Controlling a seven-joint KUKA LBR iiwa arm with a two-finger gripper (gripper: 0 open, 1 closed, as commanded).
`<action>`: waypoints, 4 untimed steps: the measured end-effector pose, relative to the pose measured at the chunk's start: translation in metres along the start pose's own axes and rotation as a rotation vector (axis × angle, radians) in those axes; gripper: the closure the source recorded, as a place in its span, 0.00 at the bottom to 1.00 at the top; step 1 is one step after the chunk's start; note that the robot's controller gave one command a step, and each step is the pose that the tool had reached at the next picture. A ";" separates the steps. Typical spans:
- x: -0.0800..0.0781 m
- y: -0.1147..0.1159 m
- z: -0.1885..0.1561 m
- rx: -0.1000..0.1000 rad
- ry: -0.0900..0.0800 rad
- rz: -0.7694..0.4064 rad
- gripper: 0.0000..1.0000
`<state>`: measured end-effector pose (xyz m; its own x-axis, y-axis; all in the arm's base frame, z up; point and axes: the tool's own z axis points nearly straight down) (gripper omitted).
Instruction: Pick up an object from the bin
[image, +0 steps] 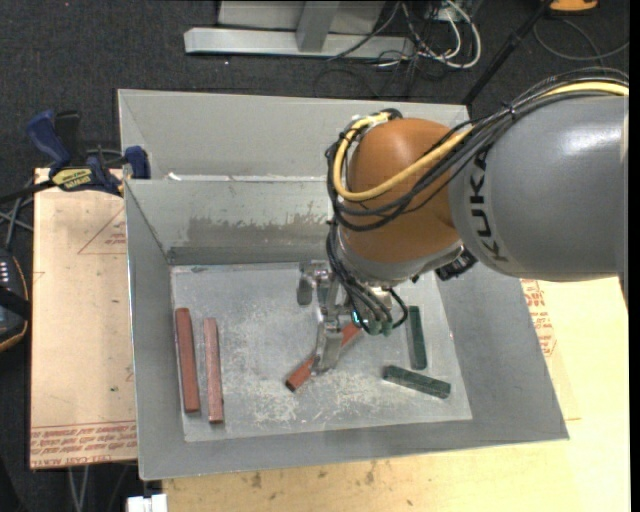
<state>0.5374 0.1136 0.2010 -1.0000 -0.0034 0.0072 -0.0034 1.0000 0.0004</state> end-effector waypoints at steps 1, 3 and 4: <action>-0.002 -0.001 -0.004 -0.001 -0.008 0.003 0.00; -0.014 -0.030 0.128 0.000 -0.008 -0.137 1.00; -0.014 -0.030 0.128 0.000 -0.008 -0.137 1.00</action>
Offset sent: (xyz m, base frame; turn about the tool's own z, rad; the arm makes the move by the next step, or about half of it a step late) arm -0.0187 -0.0535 -0.0682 0.0061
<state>0.5506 0.0836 0.0726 -0.9902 -0.1398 -0.0008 -0.1398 0.9902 0.0010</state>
